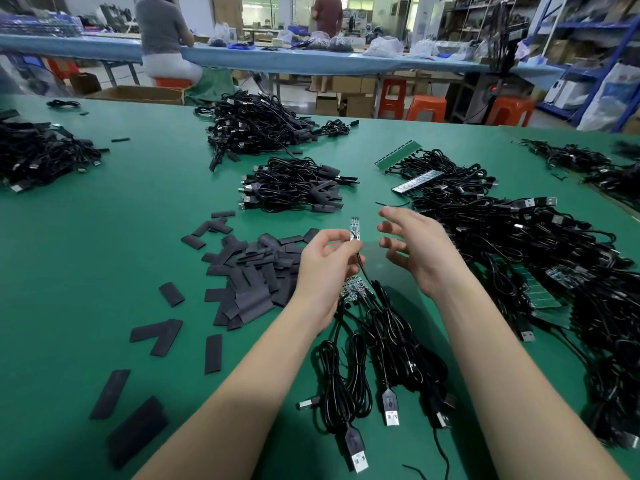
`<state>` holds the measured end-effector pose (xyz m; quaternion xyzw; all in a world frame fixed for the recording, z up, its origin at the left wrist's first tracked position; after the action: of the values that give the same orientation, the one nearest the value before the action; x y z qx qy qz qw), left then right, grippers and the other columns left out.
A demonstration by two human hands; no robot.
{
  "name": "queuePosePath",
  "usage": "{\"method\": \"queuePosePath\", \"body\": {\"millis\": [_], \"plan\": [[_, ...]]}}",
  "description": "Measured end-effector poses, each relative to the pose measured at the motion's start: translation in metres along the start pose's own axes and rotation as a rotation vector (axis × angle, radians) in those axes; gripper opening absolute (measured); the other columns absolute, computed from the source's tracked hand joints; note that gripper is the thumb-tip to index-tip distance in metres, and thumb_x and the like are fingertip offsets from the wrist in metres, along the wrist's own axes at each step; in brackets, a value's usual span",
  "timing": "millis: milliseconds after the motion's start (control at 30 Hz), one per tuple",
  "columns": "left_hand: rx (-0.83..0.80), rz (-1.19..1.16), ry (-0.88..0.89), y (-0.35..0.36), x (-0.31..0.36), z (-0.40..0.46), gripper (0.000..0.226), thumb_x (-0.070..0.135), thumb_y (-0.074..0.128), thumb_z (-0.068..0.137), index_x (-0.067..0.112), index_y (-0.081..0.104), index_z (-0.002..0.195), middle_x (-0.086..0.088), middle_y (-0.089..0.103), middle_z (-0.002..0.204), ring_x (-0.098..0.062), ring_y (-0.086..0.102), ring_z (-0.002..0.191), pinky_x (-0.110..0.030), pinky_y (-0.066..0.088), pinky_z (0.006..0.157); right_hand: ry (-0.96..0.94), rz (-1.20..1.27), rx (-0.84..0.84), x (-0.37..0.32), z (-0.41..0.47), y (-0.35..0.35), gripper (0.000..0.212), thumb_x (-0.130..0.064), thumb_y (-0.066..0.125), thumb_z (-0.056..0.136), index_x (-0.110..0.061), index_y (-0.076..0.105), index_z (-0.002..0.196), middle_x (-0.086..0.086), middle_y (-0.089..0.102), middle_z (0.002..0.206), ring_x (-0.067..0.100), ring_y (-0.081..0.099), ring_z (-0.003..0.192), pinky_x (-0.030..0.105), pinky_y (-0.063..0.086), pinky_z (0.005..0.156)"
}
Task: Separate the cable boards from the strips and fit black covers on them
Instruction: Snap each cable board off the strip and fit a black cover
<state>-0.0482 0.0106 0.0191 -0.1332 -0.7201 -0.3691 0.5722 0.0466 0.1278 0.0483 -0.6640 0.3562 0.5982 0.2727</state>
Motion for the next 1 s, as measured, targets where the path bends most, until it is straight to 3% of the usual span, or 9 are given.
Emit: {"method": "queuePosePath", "body": {"millis": [167, 267, 367, 433, 600, 700, 767, 867, 1000], "plan": [[-0.005, -0.024, 0.025, 0.000, 0.000, -0.001, 0.012, 0.000, 0.064, 0.093, 0.011, 0.059, 0.095, -0.004, 0.061, 0.084, -0.011, 0.061, 0.062, -0.021, 0.047, 0.058, -0.191, -0.189, 0.029, -0.025, -0.002, 0.009, 0.006, -0.023, 0.067, 0.094, -0.026, 0.070, 0.089, -0.012, 0.072, 0.069, 0.002, 0.063, 0.060, 0.020, 0.048, 0.058], [-0.006, -0.027, 0.007, 0.000, 0.000, -0.002, 0.012, -0.001, 0.061, 0.094, 0.011, 0.059, 0.096, -0.007, 0.062, 0.091, -0.012, 0.061, 0.064, -0.020, 0.047, 0.058, -0.350, -0.381, 0.030, -0.047, -0.004, 0.027, 0.009, -0.025, 0.067, 0.091, -0.028, 0.070, 0.083, -0.008, 0.074, 0.077, 0.006, 0.065, 0.071, 0.026, 0.051, 0.069], [-0.004, -0.016, -0.018, 0.000, 0.001, -0.002, 0.013, -0.003, 0.058, 0.095, 0.010, 0.058, 0.094, -0.007, 0.062, 0.090, -0.010, 0.062, 0.063, -0.023, 0.048, 0.061, -0.538, -0.650, -0.016, -0.072, -0.007, 0.066, 0.009, -0.027, 0.067, 0.088, -0.028, 0.071, 0.081, -0.013, 0.070, 0.077, -0.003, 0.062, 0.068, 0.012, 0.047, 0.066], [-0.005, -0.031, -0.038, 0.000, 0.001, -0.004, 0.014, -0.004, 0.058, 0.094, 0.010, 0.058, 0.092, -0.006, 0.061, 0.086, -0.010, 0.061, 0.059, -0.023, 0.047, 0.059, -0.607, -0.835, -0.115, -0.084, -0.009, 0.100, 0.009, -0.027, 0.066, 0.088, -0.029, 0.070, 0.081, -0.017, 0.068, 0.075, -0.004, 0.061, 0.070, 0.014, 0.048, 0.068], [-0.026, -0.064, -0.029, 0.001, 0.006, -0.008, 0.020, -0.011, 0.050, 0.094, 0.009, 0.051, 0.091, -0.003, 0.056, 0.074, -0.008, 0.054, 0.050, -0.019, 0.042, 0.052, -0.444, -1.438, -0.466, -0.056, 0.007, 0.167, 0.021, -0.014, 0.060, 0.088, -0.028, 0.074, 0.096, -0.005, 0.070, 0.097, 0.019, 0.068, 0.091, 0.037, 0.060, 0.084], [-0.030, -0.007, -0.019, 0.002, 0.006, -0.008, 0.018, -0.004, 0.043, 0.096, 0.013, 0.049, 0.095, 0.008, 0.055, 0.066, -0.009, 0.049, 0.062, -0.020, 0.040, 0.058, -0.366, -1.666, -0.505, -0.029, 0.015, 0.179, 0.032, -0.013, 0.062, 0.086, -0.024, 0.072, 0.114, 0.006, 0.066, 0.113, 0.030, 0.067, 0.097, 0.043, 0.060, 0.083], [-0.047, -0.023, -0.051, 0.002, 0.003, -0.008, 0.009, 0.009, 0.042, 0.098, 0.017, 0.046, 0.101, 0.004, 0.050, 0.080, -0.013, 0.044, 0.078, -0.028, 0.037, 0.071, -0.396, -1.703, -0.482, -0.022, 0.016, 0.186, 0.036, -0.013, 0.061, 0.086, -0.026, 0.070, 0.118, 0.008, 0.062, 0.118, 0.033, 0.065, 0.098, 0.039, 0.056, 0.078], [-0.016, -0.087, -0.110, -0.004, 0.000, -0.007, 0.028, 0.009, 0.022, 0.107, 0.021, 0.042, 0.092, 0.002, 0.042, 0.081, -0.011, 0.040, 0.076, -0.029, 0.034, 0.072, -0.452, -1.682, -0.451, -0.021, 0.018, 0.191, 0.032, -0.011, 0.059, 0.087, -0.024, 0.069, 0.115, 0.008, 0.062, 0.121, 0.032, 0.062, 0.100, 0.038, 0.048, 0.075], [-0.042, -0.112, -0.118, -0.003, -0.006, -0.005, 0.027, 0.007, 0.029, 0.107, 0.020, 0.048, 0.092, 0.004, 0.049, 0.081, -0.013, 0.046, 0.078, -0.032, 0.036, 0.079, -0.496, -1.679, -0.395, -0.028, 0.019, 0.189, 0.027, -0.012, 0.063, 0.087, -0.023, 0.070, 0.111, 0.007, 0.065, 0.115, 0.031, 0.063, 0.097, 0.038, 0.050, 0.077]]}}
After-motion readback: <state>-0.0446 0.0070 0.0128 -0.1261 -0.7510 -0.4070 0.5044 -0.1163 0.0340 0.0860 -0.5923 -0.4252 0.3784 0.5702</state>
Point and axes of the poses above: each hand's wrist, its own z-axis towards the middle knuckle, its own y-axis out of the palm, x = y × z, the point moved 9 cm from there along z, towards the middle knuckle
